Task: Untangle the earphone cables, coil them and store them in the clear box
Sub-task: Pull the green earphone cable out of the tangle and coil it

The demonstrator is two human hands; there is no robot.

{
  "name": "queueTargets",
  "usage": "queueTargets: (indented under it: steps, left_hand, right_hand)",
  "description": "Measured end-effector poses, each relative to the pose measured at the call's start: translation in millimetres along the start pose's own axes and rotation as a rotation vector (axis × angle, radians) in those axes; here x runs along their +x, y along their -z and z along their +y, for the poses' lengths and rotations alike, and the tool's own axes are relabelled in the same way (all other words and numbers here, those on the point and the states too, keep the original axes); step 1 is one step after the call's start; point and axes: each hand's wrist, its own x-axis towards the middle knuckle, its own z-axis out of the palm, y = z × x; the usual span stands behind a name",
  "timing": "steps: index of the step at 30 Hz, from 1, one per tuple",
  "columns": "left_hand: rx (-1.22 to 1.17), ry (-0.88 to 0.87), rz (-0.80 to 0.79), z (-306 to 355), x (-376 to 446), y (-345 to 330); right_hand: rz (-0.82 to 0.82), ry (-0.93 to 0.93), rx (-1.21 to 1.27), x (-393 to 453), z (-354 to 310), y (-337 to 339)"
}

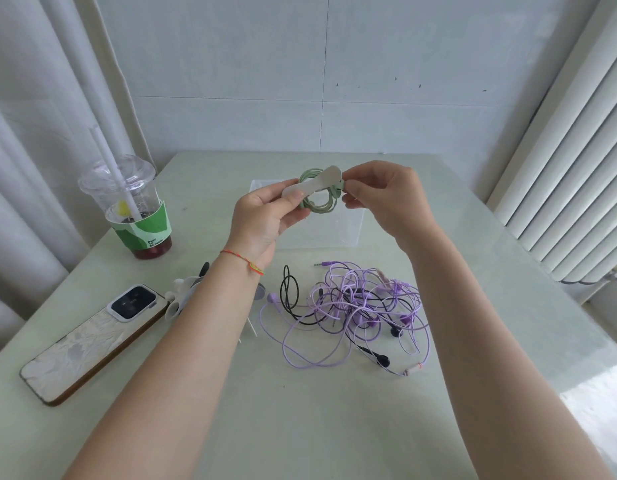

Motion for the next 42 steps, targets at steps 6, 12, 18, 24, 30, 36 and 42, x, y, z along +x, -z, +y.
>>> queueTargets:
  steps: [6, 12, 18, 24, 30, 36, 42]
  left_hand:
    - [0.021, -0.022, -0.007, 1, 0, 1]
    - [0.239, -0.049, -0.052, 2, -2, 2]
    - [0.279, -0.055, -0.068, 4, -2, 4]
    - [0.211, -0.027, -0.08, 7, -1, 4]
    - [0.221, -0.034, 0.021, 15, 4, 15]
    - [0.527, -0.164, 0.166, 22, 25, 41]
    - [0.733, -0.085, 0.241, 8, 40, 68]
  right_hand:
    - [-0.006, -0.038, 0.016, 1, 3, -1]
    - [-0.067, -0.106, 0.1, 3, 10, 1]
    - [-0.25, -0.275, 0.38, 2, 10, 2]
    - [-0.287, -0.282, 0.328, 3, 9, -4]
    - [-0.256, -0.215, -0.059, 15, -4, -16]
    - [-0.176, -0.113, -0.286, 38, -15, -29]
    - [-0.144, -0.067, -0.506, 67, 7, -56]
